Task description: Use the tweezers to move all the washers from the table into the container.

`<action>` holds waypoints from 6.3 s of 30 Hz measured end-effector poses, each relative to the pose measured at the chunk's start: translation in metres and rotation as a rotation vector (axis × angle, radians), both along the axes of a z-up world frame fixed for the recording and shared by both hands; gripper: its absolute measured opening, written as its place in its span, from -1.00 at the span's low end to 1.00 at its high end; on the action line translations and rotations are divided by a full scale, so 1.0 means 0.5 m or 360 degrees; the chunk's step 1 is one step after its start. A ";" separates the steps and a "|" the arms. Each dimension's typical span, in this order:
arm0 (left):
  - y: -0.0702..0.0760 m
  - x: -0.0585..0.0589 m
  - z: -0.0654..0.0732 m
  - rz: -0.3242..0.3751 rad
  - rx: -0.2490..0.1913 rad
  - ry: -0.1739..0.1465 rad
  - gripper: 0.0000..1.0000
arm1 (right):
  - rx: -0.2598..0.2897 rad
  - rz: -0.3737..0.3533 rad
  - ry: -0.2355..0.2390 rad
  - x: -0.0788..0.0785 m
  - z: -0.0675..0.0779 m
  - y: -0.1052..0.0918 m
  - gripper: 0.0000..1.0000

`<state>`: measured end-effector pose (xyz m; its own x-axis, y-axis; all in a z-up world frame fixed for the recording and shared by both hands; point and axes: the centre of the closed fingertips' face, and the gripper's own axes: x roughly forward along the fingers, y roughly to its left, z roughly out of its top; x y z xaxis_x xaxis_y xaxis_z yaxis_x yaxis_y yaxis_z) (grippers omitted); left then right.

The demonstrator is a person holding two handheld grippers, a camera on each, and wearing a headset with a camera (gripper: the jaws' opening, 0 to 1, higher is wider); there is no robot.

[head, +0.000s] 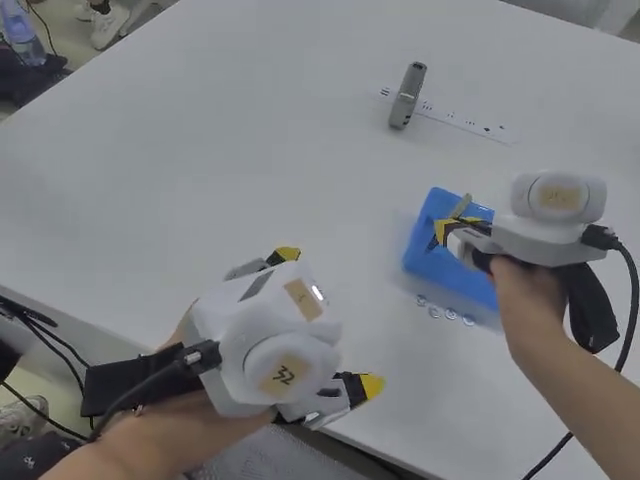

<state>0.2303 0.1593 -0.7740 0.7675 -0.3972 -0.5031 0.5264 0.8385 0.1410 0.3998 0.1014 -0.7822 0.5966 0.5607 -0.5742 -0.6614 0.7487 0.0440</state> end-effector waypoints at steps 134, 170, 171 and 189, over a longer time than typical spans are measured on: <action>-0.031 -0.010 0.049 -0.0037 -0.0361 -0.0010 0.98 | 0.0047 -0.0053 0.0063 -0.003 -0.044 -0.045 -0.95; -0.032 -0.013 0.035 -0.0052 -0.0299 0.0023 0.91 | 0.0248 -0.0007 -0.0102 -0.101 0.093 -0.063 -0.93; -0.032 -0.013 0.035 -0.0053 -0.0300 0.0023 0.91 | 0.0247 -0.0003 -0.0099 -0.104 0.092 -0.062 -0.93; -0.031 -0.013 0.033 -0.0052 -0.0285 0.0026 0.88 | 0.0100 0.0020 0.0074 -0.157 -0.031 -0.058 -0.93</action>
